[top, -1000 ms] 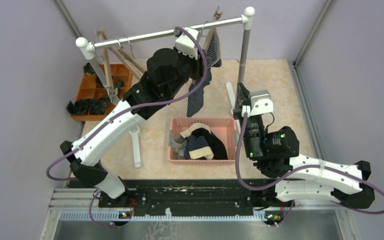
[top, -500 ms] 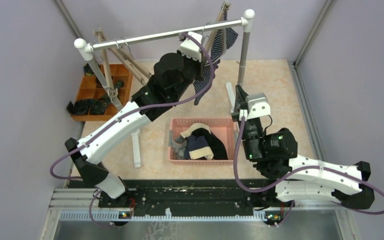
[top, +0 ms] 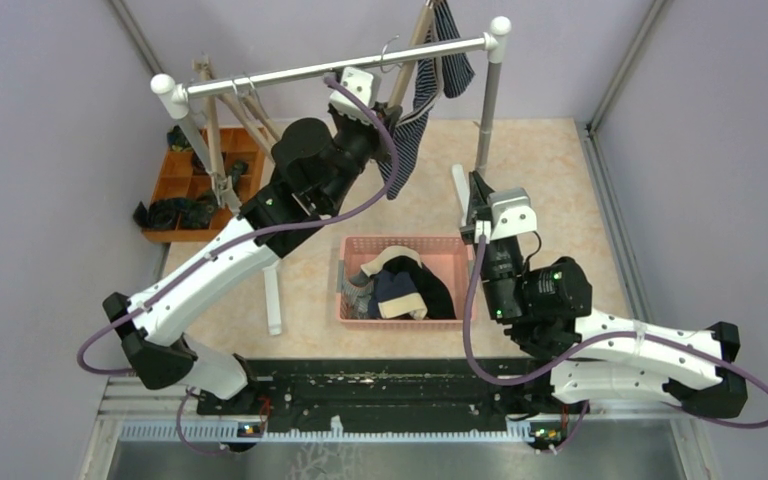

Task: Remove the underwear clipped to the hanger
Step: Pick up the hanger from the clothesline.

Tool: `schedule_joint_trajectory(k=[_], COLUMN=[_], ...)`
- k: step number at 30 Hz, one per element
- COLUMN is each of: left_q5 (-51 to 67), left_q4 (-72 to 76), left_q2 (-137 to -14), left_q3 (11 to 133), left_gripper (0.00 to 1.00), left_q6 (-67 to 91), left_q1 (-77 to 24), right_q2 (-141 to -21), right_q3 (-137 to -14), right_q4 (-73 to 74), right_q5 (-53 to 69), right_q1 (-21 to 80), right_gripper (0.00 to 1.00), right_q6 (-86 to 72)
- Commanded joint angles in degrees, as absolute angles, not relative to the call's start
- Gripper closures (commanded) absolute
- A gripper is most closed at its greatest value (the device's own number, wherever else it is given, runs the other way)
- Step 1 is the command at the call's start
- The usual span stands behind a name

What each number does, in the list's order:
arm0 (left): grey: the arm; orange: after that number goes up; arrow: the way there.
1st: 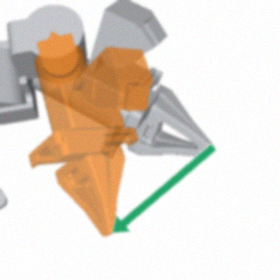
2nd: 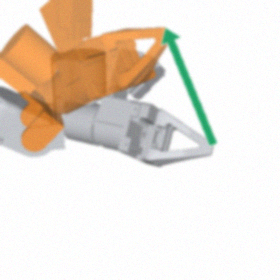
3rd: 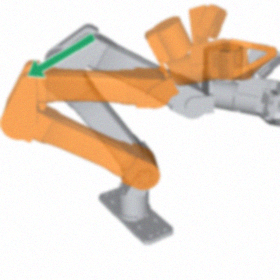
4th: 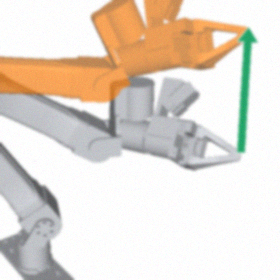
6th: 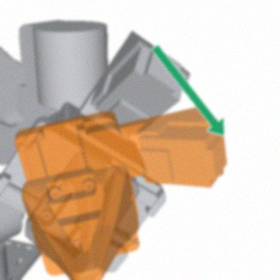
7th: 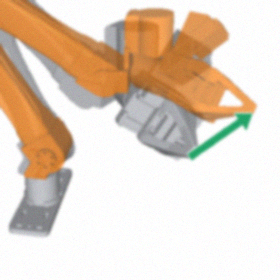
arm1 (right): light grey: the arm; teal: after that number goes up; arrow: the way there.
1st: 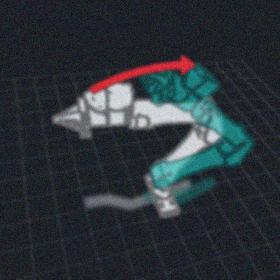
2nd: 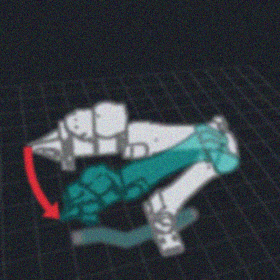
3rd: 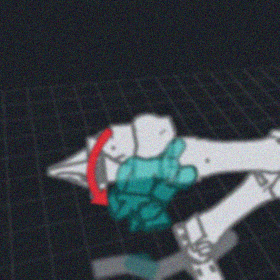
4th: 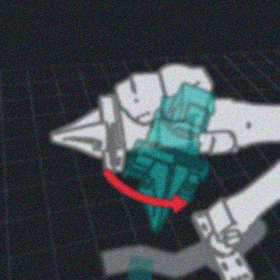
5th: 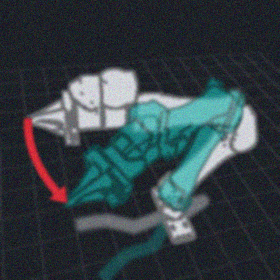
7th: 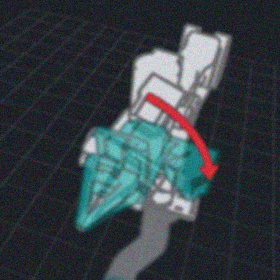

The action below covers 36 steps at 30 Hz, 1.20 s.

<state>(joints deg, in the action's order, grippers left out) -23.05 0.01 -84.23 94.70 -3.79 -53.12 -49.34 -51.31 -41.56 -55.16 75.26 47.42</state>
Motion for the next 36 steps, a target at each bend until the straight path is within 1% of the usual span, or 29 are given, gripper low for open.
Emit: schedule_joint_trajectory(k=[1, 6, 14, 24, 31, 36], left_q5=[-21.9, -20.2, -17.6, -12.6, -12.1, -9.8], left_q4=[-1.1, -8.0, -12.5, -24.9, -34.8, -38.6], left_q2=[-81.7, -80.9, -76.3, -74.1, -75.0, -72.7], left_q3=[98.9, 99.4, 95.4, 94.9, 98.6, 97.4], left_gripper=[1.0, 1.0, 1.0, 1.0, 1.0, 1.0], left_q6=[-3.4, -1.4, 1.3, 2.2, 1.2, 0.7], left_q1=[-53.4, -53.4, -53.4, -53.4, -53.4, -53.4], right_q2=[-49.3, -49.3, -50.0, -50.6, -51.0, -50.9], right_q3=[-51.6, -51.9, -52.3, -52.6, -53.5, -54.0], right_q4=[-44.6, -44.2, -44.5, -44.7, -43.7, -43.8], right_q5=[-54.3, -54.2, -53.6, -53.4, -52.9, -53.2], right_q1=[75.7, 75.7, 75.7, 75.7, 75.7, 75.4], right_gripper=[1.0, 1.0, 1.0, 1.0, 1.0, 1.0], right_q6=[47.7, 47.3, 46.8, 46.6, 45.7, 46.9])
